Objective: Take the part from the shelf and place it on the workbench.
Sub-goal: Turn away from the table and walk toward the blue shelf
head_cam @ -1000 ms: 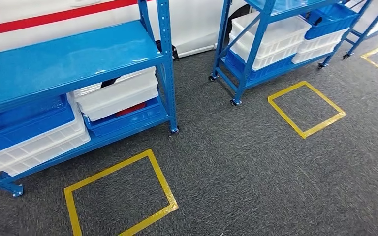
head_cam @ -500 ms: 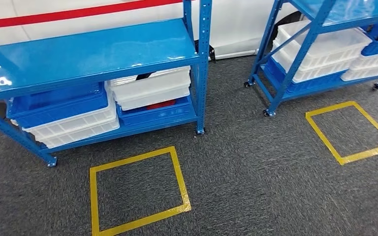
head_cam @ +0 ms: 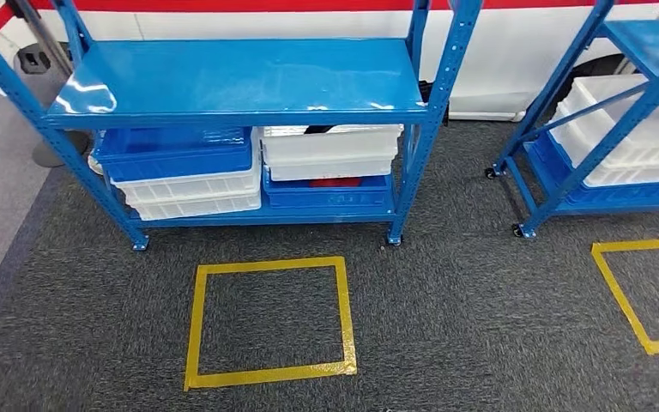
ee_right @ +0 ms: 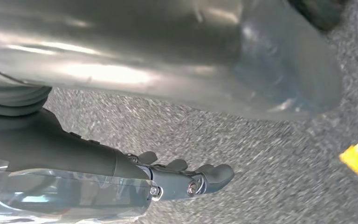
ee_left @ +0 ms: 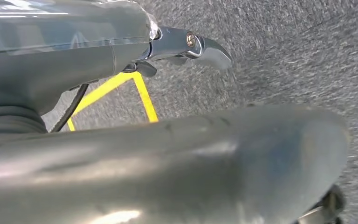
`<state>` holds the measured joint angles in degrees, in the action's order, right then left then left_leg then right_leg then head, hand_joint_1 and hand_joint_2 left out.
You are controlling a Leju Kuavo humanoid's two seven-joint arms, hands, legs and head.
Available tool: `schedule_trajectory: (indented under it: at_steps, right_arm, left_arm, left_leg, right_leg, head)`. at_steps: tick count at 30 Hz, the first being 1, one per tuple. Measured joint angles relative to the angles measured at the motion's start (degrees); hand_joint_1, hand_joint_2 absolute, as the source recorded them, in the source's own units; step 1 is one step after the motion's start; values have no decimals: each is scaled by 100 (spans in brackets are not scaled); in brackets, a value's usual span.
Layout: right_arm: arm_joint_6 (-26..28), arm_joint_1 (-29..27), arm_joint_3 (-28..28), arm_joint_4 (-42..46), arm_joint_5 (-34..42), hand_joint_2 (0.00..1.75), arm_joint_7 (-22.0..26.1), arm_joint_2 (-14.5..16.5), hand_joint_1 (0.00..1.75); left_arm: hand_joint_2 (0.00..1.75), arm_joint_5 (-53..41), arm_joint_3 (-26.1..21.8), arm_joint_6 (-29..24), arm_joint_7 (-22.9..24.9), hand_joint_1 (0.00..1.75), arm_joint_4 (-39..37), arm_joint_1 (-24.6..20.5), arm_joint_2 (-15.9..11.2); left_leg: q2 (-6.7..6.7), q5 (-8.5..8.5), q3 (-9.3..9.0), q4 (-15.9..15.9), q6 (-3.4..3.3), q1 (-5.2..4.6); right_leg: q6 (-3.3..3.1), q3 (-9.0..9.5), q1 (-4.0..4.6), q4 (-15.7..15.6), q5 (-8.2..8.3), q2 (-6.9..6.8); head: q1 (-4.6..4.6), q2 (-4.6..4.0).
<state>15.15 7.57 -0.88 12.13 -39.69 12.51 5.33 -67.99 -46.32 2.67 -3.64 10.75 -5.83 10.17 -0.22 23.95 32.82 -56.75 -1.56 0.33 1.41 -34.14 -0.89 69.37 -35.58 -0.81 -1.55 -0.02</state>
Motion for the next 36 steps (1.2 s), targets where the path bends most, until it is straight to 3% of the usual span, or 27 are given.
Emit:
schedule_trajectory:
  at_steps: [1, 2, 3, 4, 6, 8, 10, 12, 14, 16, 17, 18, 19, 21, 23, 27, 36]
  right_arm:
    - [3, -17, 16, -1, 7, 0, 1, -1, 0]
    - [5, -36, 27, -2, 12, 0, 2, -2, 0]
    - [8, -52, 33, -3, 15, 0, 5, -2, 0]
    - [10, -61, 36, -4, 17, 0, 10, -2, 0]
    - [13, -73, 42, -5, 17, 0, 20, -9, 0]
    - [13, -71, 45, -9, 17, 0, 28, -17, 0]
    - [13, -60, 49, -10, 19, 0, 33, -18, 0]
    - [14, -54, 61, -10, 27, 0, 46, -17, 0]
    - [19, -62, 78, -10, 42, 0, 70, -17, 0]
    - [21, -80, 96, -10, 51, 0, 88, -18, 0]
    - [21, -85, 106, -10, 51, 0, 95, -20, 0]
    - [20, -84, 116, -10, 52, 0, 103, -20, 0]
    - [18, -82, 125, -10, 52, 0, 114, -20, 0]
    - [11, -77, 140, -10, 53, 0, 134, -16, 0]
    - [4, -71, 160, -10, 54, 0, 146, -15, 0]
    - [-52, -70, 179, -10, 53, 0, 186, -15, 0]
    - [-240, -63, 180, -10, 3, 0, 233, -10, 0]
  left_arm:
    - [0, -5, -1, 8, 2, 0, 0, -8, 2]
    - [0, -11, -1, 17, 3, 0, 0, -11, 3]
    - [0, -17, -2, 25, 5, 0, 0, -9, 4]
    - [0, -26, -3, 32, 7, 0, 0, -9, 6]
    - [0, -41, -4, 45, 10, 0, 0, -18, 10]
    - [0, -49, -4, 54, 19, 0, 0, -32, 14]
    - [0, -51, -5, 57, 33, 0, 0, -28, 13]
    - [0, -53, -6, 57, 41, 0, 0, -17, 8]
    - [0, -56, -6, 57, 43, 0, 0, -39, 4]
    - [0, -60, -6, 56, 45, 0, 0, -64, 3]
    - [0, -62, -6, 56, 46, 0, 0, -62, 3]
    - [0, -67, -6, 56, 48, 0, 0, -57, 3]
    - [0, -74, -6, 56, 50, 0, 0, -54, 3]
    - [0, -89, -6, 57, 51, 0, 0, -61, -1]
    - [0, -100, -6, 57, 52, 0, 0, -75, -4]
    - [0, -103, -9, 59, 58, 0, 0, -69, -5]
    - [0, -58, -16, 40, 55, 0, 0, -68, -5]
  left_leg:
    - [-91, 0, 1, -3, -3, -1]
    - [-184, 1, -3, -8, -2, -2]
    - [-275, 5, -11, -17, 4, -1]
    - [-364, 12, -20, -29, 16, 1]
    - [-518, 39, -6, -81, 61, -1]
    - [-646, 55, 42, -127, 131, 2]
    - [-740, 46, 74, -123, 207, 17]
    - [-527, 132, 134, -246, 264, 16]
    - [-170, 448, 387, -801, 308, 17]
    - [-40, 776, 746, -1556, 350, 38]
    - [-25, 807, 834, -1747, 365, 47]
    - [-17, 730, 811, -1719, 372, 53]
    - [-10, 557, 667, -1453, 370, 58]
    - [22, 217, 225, -626, 326, 49]
    - [48, 106, -17, -151, 256, 25]
    - [28, 106, -36, -96, 211, 0]
    - [27, 111, -21, -103, 141, -22]
  right_leg:
    - [8, -190, -2, 332, -90, 43]
    - [14, -306, -4, 491, -67, 59]
    - [16, -315, -9, 414, 79, 70]
    - [11, -222, -19, 118, 315, 106]
    - [-10, 59, -46, -667, 742, 353]
    - [-31, 195, -48, -1052, 868, 530]
    - [-71, 207, -38, -1079, 860, 452]
    - [-145, 234, -51, -1129, 884, 342]
    - [-204, 254, -48, -1162, 892, 224]
    - [-224, 254, -32, -1159, 881, 114]
    - [-223, 256, -30, -1157, 875, 68]
    - [-216, 263, -30, -1154, 868, 37]
    - [-204, 277, -31, -1153, 859, 14]
    - [-167, 309, -23, -1149, 835, -15]
    - [-121, 315, 1, -1133, 812, -30]
    - [-160, 318, 7, -1136, 813, -30]
    - [-64, 339, -8, -1204, 857, -31]
  head:
    - [-1, 0]
    - [-1, 0]
    - [-1, 0]
    - [-1, 0]
    - [0, 0]
    - [0, 0]
    - [-1, 0]
    - [-1, 0]
    - [-1, 0]
    - [-2, 0]
    - [-2, 0]
    - [-2, 0]
    - [-2, 0]
    - [-1, 0]
    - [-1, 0]
    - [-1, 0]
    - [-1, 0]
